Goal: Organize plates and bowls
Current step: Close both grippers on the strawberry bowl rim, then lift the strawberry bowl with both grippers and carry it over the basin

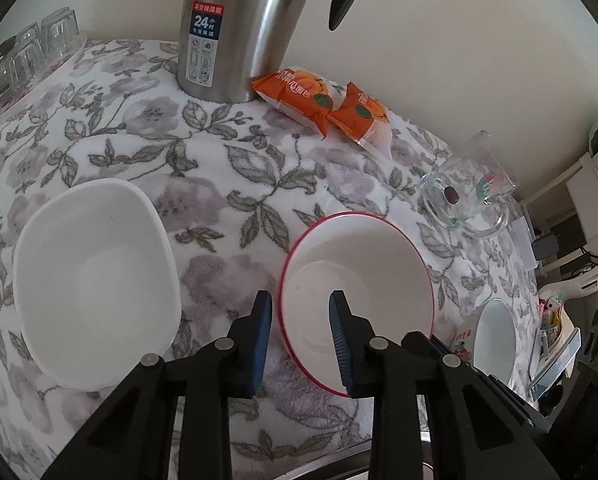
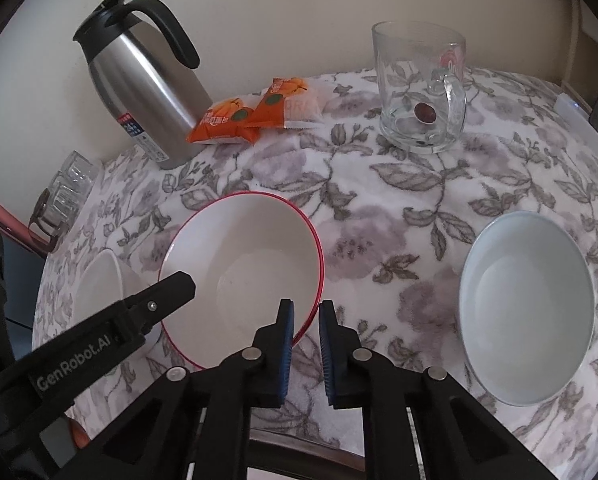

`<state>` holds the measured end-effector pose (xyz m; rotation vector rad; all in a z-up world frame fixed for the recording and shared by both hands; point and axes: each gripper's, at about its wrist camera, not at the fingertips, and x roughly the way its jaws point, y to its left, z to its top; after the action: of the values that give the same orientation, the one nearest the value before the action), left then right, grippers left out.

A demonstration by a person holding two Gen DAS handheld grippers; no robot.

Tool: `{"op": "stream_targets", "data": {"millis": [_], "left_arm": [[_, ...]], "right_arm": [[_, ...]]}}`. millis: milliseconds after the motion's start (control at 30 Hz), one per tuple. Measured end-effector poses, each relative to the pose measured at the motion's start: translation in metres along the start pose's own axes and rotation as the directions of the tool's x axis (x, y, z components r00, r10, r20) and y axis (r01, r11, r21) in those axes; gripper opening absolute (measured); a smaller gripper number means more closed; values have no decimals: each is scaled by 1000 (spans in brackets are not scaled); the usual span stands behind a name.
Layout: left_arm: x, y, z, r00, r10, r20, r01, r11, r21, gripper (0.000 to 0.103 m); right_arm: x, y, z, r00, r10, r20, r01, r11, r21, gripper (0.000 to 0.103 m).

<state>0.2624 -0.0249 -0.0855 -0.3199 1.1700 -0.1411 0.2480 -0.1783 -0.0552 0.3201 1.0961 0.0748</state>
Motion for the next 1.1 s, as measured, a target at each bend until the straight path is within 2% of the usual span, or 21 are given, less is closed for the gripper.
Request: {"op": "stream_targets", "data": {"millis": [200, 367, 767, 1100], "left_arm": [[2, 3, 1, 1000, 1, 6, -1, 1000, -6, 29], [6, -2, 0, 1000, 3, 8, -3, 1000, 17, 11], [-3, -8, -1, 1000, 11, 29, -13, 999, 46, 9], [-43, -26, -4, 997, -25, 72, 19, 997, 74, 9]], "right_arm": [[3, -7, -2, 1000, -15, -25, 15, 1000, 11, 14], [6, -9, -3, 999, -2, -34, 3, 1000, 16, 13], [-12, -6, 0, 1000, 1, 13, -1, 1000, -2, 13], [-53, -6, -1, 998, 5, 61, -5, 1000, -4, 13]]}}
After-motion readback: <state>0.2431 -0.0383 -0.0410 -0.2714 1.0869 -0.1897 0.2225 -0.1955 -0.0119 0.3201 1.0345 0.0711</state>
